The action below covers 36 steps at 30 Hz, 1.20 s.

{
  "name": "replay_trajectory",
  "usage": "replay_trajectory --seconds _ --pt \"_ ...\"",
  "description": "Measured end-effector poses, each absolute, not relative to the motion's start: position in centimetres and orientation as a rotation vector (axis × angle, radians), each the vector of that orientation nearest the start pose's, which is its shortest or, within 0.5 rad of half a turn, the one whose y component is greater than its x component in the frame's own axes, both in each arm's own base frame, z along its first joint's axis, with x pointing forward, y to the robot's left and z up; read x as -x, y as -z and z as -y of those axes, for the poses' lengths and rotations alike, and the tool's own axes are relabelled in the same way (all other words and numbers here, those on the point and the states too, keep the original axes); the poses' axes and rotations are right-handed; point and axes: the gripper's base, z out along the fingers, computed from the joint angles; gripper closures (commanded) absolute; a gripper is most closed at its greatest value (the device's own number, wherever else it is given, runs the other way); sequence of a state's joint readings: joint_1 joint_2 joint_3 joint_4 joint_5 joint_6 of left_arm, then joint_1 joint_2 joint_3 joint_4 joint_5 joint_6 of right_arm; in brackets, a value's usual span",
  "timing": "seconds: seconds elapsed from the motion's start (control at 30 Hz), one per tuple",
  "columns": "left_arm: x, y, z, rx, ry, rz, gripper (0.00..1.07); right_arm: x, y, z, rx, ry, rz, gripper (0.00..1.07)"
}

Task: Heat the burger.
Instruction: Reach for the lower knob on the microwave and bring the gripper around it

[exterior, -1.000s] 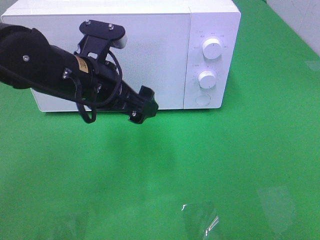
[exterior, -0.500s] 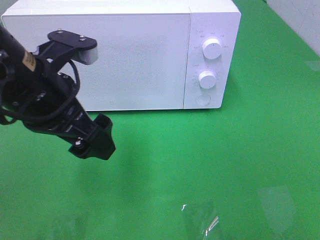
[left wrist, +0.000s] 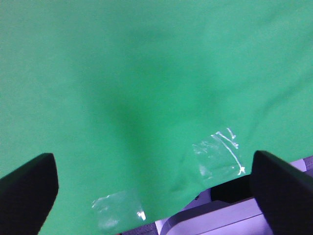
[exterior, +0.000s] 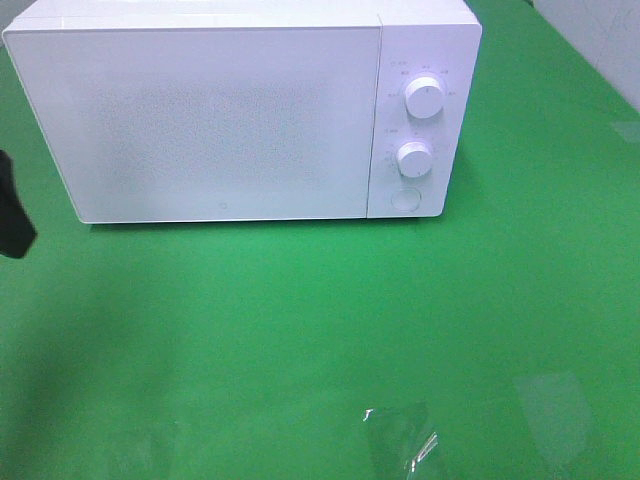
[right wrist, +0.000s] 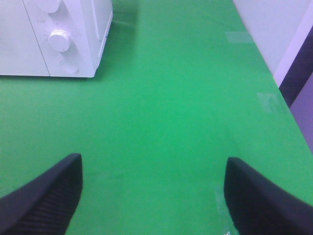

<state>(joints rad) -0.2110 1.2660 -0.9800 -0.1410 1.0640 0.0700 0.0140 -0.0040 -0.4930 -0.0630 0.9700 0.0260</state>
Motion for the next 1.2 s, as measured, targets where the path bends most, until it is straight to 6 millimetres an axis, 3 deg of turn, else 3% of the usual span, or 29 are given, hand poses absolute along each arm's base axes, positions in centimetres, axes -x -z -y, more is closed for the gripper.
replay_trajectory --seconds 0.07,0.1,0.2,0.27,0.5,0.57,0.7,1.1,1.2 --pt "-21.9 -29.4 5.0 -0.293 0.213 -2.817 0.06 0.1 -28.3 0.5 -0.011 0.048 -1.955 0.32" --pt "-21.2 -30.3 3.7 -0.239 0.199 -2.806 0.06 0.1 -28.3 0.5 -0.011 0.048 -1.955 0.32" --pt "-20.4 -31.1 2.7 -0.186 0.188 -2.774 0.06 0.1 -28.3 0.5 -0.011 0.048 -1.955 0.32" --pt "-18.1 -32.0 1.8 -0.129 0.172 -2.703 0.06 0.1 -28.3 0.5 -0.011 0.048 -1.955 0.32" --pt "-15.5 -32.1 1.5 -0.138 0.141 -2.651 0.06 0.1 -28.3 0.5 -0.011 0.048 -1.955 0.32" --pt "-13.7 -31.7 1.2 -0.153 0.1 -2.625 0.06 0.1 -28.3 0.5 -0.011 0.048 -1.955 0.32" --pt "-12.0 -30.9 1.0 -0.165 0.071 -2.606 0.06 0.1 -28.3 0.5 -0.011 0.048 -1.955 0.32" --pt "-8.1 -27.8 0.9 -0.167 0.066 -2.583 0.06 0.1 -28.3 0.5 -0.011 0.048 -1.955 0.32" --pt "-6.7 -27.3 0.8 -0.164 0.062 -2.512 0.06 0.1 -28.3 0.5 -0.011 0.048 -1.955 0.32"
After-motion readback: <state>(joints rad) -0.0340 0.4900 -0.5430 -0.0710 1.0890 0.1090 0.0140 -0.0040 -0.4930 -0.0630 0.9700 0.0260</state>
